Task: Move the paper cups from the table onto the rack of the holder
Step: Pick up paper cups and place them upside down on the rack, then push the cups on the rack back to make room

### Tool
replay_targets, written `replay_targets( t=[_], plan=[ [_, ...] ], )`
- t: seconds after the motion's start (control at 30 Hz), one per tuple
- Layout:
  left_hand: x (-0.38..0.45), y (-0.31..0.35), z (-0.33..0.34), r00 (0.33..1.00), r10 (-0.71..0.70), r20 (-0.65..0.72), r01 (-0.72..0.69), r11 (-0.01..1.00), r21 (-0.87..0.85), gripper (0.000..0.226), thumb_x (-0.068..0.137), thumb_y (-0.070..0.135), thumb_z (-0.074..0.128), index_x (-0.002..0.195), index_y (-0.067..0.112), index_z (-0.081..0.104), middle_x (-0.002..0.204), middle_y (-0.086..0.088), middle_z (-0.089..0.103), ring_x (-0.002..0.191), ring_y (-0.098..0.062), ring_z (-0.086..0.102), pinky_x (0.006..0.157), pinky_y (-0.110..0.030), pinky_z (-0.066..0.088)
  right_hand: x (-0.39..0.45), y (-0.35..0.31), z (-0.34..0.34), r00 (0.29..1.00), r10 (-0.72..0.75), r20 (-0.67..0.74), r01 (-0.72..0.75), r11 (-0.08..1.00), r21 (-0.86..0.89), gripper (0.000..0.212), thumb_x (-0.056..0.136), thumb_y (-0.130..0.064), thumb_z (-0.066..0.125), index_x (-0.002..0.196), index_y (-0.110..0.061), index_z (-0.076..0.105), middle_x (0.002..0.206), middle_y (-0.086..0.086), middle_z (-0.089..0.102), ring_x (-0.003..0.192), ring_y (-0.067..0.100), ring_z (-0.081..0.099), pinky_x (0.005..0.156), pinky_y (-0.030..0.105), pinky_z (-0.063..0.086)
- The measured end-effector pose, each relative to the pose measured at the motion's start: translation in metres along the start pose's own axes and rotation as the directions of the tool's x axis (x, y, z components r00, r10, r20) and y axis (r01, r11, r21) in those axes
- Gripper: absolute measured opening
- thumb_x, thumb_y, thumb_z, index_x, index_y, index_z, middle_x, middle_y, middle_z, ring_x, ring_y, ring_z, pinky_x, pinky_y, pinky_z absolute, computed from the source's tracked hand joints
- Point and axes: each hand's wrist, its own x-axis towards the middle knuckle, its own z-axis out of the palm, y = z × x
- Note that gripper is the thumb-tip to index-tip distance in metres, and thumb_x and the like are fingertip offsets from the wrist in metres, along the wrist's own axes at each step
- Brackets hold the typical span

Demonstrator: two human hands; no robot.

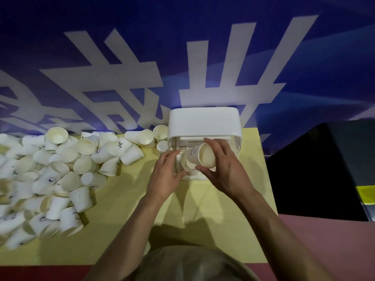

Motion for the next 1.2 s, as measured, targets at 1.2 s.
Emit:
replay_targets(
  t=[1.2],
  plan=[
    [-0.092,-0.139,-0.073,0.937,-0.315,-0.153,0.306,0.949,-0.078,0.049,0.088,0.030,0.077,0.134,0.027,0.059,0.144,-0.003,0.038,0.135,-0.025,0.041,0.106,-0.041,0.046,-0.023,-0.055,0.105,0.993,-0.101,0.054,0.111,0.966,-0.233,0.062,0.090,-0.041,0.076,0.140,-0.010,0.055,0.140,0.012,0.055,0.123,0.033,0.054,0.096,0.049,0.054]
  ],
)
